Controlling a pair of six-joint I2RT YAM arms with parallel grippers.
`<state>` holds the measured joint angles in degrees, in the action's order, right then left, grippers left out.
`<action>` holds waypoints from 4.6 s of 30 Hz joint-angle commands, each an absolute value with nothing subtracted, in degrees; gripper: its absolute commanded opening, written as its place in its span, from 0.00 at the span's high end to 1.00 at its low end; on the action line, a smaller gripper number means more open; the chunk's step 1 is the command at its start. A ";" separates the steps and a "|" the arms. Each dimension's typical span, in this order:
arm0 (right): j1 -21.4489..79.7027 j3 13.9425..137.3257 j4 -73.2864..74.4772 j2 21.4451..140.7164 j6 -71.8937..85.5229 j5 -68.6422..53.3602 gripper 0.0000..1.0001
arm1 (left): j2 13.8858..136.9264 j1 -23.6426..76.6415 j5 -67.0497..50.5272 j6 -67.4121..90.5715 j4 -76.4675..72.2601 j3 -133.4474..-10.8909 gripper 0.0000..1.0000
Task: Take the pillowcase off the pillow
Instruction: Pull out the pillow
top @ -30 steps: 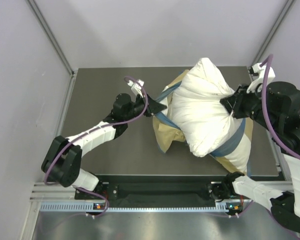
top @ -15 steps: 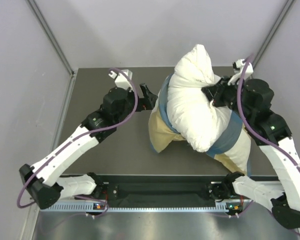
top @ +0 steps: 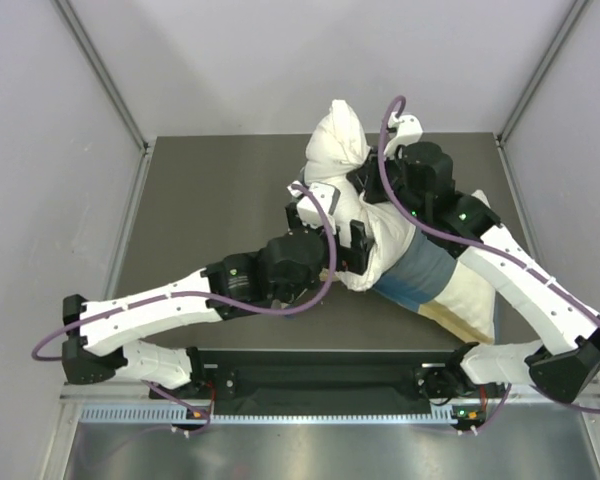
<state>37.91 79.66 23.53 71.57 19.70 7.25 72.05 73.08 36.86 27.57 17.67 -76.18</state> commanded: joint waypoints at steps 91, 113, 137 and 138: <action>49.39 90.44 31.02 60.74 13.19 29.69 0.11 | 78.32 56.08 31.77 29.09 22.34 -70.76 1.00; 49.39 69.08 21.62 62.40 21.88 25.57 0.04 | 66.10 53.09 14.15 34.19 14.68 -66.01 1.00; 47.55 61.07 28.66 70.30 30.33 38.76 0.12 | 58.80 53.09 14.50 34.89 12.04 -62.40 1.00; 47.55 61.78 28.65 70.92 30.06 38.59 0.34 | 58.71 53.09 14.68 34.89 11.87 -62.14 1.00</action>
